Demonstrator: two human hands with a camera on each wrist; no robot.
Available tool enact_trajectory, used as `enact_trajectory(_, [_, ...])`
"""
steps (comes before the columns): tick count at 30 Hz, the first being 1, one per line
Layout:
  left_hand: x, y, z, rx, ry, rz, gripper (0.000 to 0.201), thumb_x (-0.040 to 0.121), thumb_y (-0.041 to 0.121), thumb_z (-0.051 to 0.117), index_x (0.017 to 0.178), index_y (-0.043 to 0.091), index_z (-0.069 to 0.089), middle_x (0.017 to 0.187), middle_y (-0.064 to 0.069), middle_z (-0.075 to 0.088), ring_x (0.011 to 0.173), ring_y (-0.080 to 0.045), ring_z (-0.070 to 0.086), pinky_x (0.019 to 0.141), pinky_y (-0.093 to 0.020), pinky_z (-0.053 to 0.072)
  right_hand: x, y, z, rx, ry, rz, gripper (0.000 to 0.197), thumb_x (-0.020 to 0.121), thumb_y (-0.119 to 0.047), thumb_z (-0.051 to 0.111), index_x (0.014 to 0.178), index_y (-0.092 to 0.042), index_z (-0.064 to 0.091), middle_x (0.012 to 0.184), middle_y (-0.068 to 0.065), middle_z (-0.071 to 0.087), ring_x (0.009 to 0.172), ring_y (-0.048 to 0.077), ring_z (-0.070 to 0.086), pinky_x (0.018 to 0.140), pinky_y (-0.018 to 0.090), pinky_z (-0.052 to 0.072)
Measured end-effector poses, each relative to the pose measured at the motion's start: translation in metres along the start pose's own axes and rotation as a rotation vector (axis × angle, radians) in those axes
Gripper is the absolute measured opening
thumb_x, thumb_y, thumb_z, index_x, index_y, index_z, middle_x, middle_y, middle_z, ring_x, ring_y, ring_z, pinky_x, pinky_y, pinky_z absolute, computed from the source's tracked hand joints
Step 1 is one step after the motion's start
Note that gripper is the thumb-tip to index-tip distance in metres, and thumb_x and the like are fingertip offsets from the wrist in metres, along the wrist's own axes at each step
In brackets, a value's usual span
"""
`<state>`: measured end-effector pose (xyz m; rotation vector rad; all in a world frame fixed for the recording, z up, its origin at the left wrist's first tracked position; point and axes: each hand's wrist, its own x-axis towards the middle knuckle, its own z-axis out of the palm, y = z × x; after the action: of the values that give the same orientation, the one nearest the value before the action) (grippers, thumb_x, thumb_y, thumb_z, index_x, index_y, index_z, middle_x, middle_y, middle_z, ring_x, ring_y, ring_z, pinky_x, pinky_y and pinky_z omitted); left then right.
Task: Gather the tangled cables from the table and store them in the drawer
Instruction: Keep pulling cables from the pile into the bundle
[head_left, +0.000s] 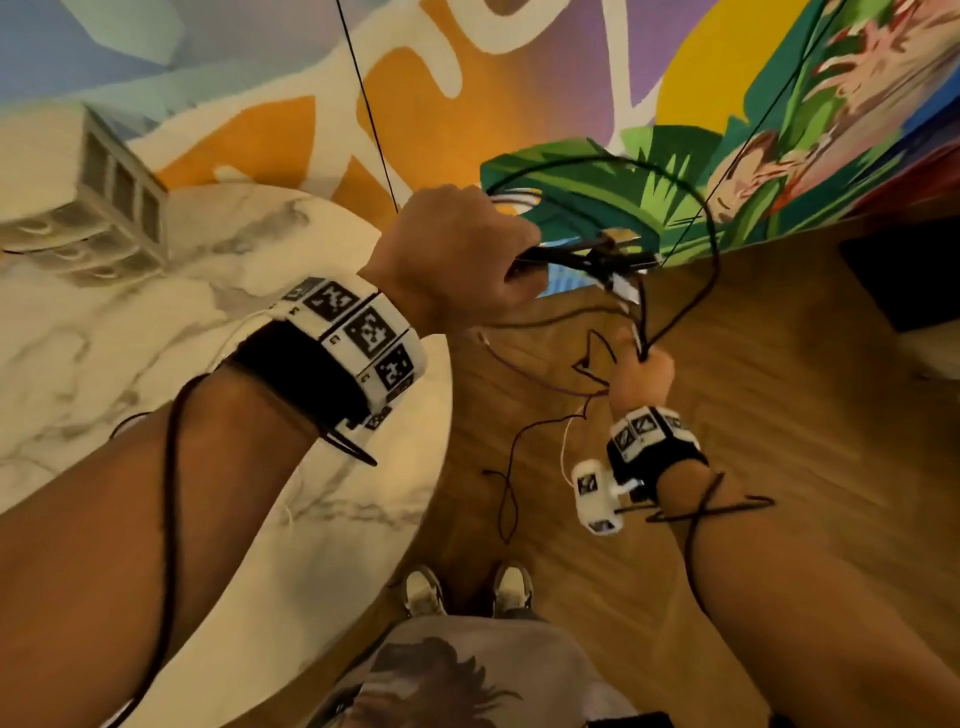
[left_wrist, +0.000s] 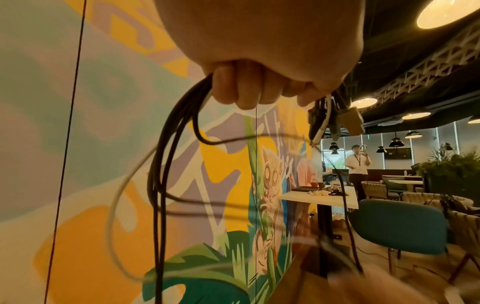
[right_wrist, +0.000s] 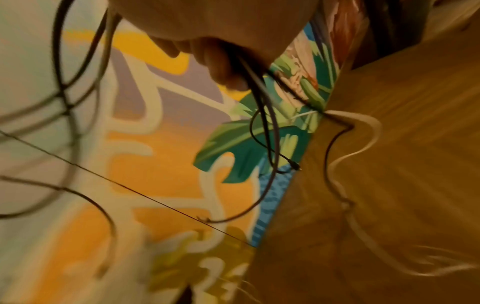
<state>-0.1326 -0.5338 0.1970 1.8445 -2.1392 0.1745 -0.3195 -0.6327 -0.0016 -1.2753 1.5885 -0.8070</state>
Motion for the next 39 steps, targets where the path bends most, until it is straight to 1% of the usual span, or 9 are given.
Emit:
enact_trajectory(7, [0.008, 0.028, 0.021, -0.67, 0.107, -0.28, 0.042, 0.09, 0.026, 0.053, 0.05, 0.026, 0.039, 0.038, 0.013, 0.029, 0.037, -0.005, 0.028, 0.044, -0.021, 0.021, 0.025, 0.085, -0.032, -0.703, -0.332, 0.271, 0.031, 0.086, -0.031, 0.064, 0.111, -0.013, 0.063, 0.116, 0.014, 0.065, 0.105, 0.033, 0.06, 0.085, 0.034, 0.049])
enact_trajectory(11, [0.016, 0.057, 0.063, -1.291, 0.059, -0.587, 0.046, 0.088, 0.029, 0.05, 0.044, 0.024, 0.039, 0.042, 0.002, 0.032, 0.042, -0.019, 0.028, 0.051, -0.039, 0.023, 0.024, 0.072, -0.03, -0.651, -0.387, 0.08, 0.057, 0.078, -0.021, 0.07, 0.131, -0.016, 0.051, 0.133, 0.014, 0.051, 0.12, 0.03, 0.051, 0.102, 0.041, 0.044])
enact_trajectory(15, [0.019, 0.067, 0.094, -1.392, -0.056, -0.641, 0.055, 0.093, 0.024, 0.048, 0.04, 0.026, 0.035, 0.04, 0.002, 0.03, 0.041, -0.019, 0.026, 0.052, -0.032, 0.026, -0.023, 0.002, -0.032, -0.024, -0.61, -0.206, 0.056, 0.06, -0.027, 0.06, 0.115, -0.028, 0.057, 0.121, -0.009, 0.056, 0.11, -0.001, 0.053, 0.093, 0.027, 0.049])
enact_trajectory(18, [0.02, 0.07, 0.101, -1.477, -0.072, -0.726, 0.056, 0.095, 0.02, 0.048, 0.042, 0.022, 0.033, 0.04, 0.003, 0.026, 0.044, -0.02, 0.02, 0.056, -0.04, 0.016, -0.043, -0.019, -0.025, 0.144, -0.876, -0.168, 0.033, 0.069, -0.016, 0.06, 0.102, -0.019, 0.061, 0.101, -0.001, 0.064, 0.09, 0.01, 0.062, 0.082, 0.024, 0.051])
enact_trajectory(20, [0.021, 0.074, 0.097, -1.489, -0.088, -0.711, 0.054, 0.095, 0.017, 0.048, 0.044, 0.018, 0.031, 0.04, 0.002, 0.025, 0.043, -0.02, 0.018, 0.056, -0.041, 0.017, -0.044, -0.017, -0.016, 0.046, -0.774, -0.16, 0.005, 0.079, -0.009, 0.06, 0.08, -0.005, 0.059, 0.072, 0.006, 0.059, 0.065, 0.014, 0.056, 0.064, 0.027, 0.049])
enact_trajectory(23, [0.029, 0.073, 0.082, -1.411, -0.086, -0.615, 0.052, 0.094, 0.014, 0.05, 0.044, 0.017, 0.034, 0.038, 0.004, 0.03, 0.039, -0.016, 0.023, 0.049, -0.033, 0.021, -0.034, 0.012, -0.006, -0.121, -0.592, -0.021, 0.037, 0.09, -0.018, 0.059, 0.057, -0.017, 0.042, 0.051, -0.003, 0.04, 0.047, 0.014, 0.035, 0.052, 0.028, 0.031])
enact_trajectory(28, [0.043, 0.066, 0.054, -1.258, -0.019, -0.457, 0.05, 0.086, 0.027, 0.052, 0.037, 0.024, 0.043, 0.036, 0.009, 0.031, 0.036, -0.01, 0.025, 0.046, -0.031, 0.022, -0.023, 0.044, -0.004, -0.229, -0.478, 0.115, 0.044, 0.095, -0.036, 0.051, 0.059, -0.018, 0.035, 0.054, 0.0, 0.033, 0.048, 0.015, 0.026, 0.049, 0.027, 0.022])
enact_trajectory(32, [0.034, 0.063, 0.055, -1.263, 0.001, -0.468, 0.048, 0.084, 0.03, 0.053, 0.037, 0.026, 0.042, 0.039, 0.008, 0.029, 0.038, -0.015, 0.022, 0.047, -0.033, 0.019, -0.012, 0.051, -0.004, -0.561, -0.77, 0.168, 0.018, 0.091, -0.028, 0.06, 0.087, -0.01, 0.06, 0.082, 0.007, 0.06, 0.076, 0.021, 0.056, 0.072, 0.033, 0.046])
enact_trajectory(39, [0.01, 0.071, 0.072, -1.238, -0.158, -0.593, 0.033, 0.089, 0.008, 0.056, 0.058, 0.018, 0.058, 0.044, 0.01, 0.048, 0.038, -0.003, 0.042, 0.048, -0.019, 0.034, -0.023, -0.042, -0.047, 0.59, -1.032, 0.05, 0.042, 0.085, -0.025, 0.057, 0.123, -0.007, 0.052, 0.118, 0.003, 0.063, 0.106, 0.015, 0.06, 0.086, 0.027, 0.05])
